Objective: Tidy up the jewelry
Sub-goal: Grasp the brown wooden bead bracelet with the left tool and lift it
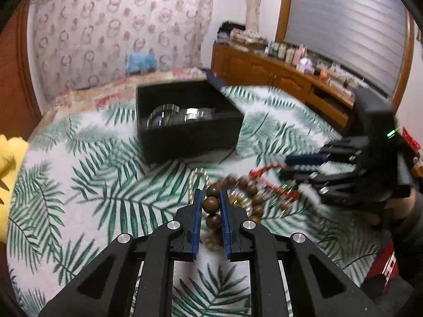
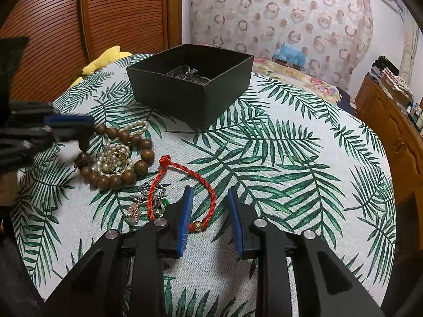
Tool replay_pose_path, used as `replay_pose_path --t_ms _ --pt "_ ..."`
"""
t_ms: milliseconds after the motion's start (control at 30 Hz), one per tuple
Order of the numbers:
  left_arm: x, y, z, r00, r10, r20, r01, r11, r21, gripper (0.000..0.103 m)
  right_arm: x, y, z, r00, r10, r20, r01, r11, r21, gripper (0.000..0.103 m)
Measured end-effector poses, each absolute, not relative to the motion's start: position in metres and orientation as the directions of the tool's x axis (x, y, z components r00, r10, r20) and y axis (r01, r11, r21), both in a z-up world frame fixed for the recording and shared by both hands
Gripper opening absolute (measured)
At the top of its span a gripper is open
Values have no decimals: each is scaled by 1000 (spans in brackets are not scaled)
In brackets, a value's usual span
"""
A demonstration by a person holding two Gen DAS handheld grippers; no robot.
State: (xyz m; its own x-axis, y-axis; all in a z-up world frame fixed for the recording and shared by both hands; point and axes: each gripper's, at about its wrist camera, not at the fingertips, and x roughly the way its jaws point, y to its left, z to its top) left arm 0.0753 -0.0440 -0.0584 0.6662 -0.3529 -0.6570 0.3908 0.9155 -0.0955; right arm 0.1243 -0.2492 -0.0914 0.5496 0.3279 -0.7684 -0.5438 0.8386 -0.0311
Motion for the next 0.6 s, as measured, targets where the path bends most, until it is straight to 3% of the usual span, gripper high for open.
replay_pose_path --t_ms 600 --pt "42 -35 -3 768 -364 -527 384 920 -75 12 124 -250 -91 550 329 -768 -544 839 -30 29"
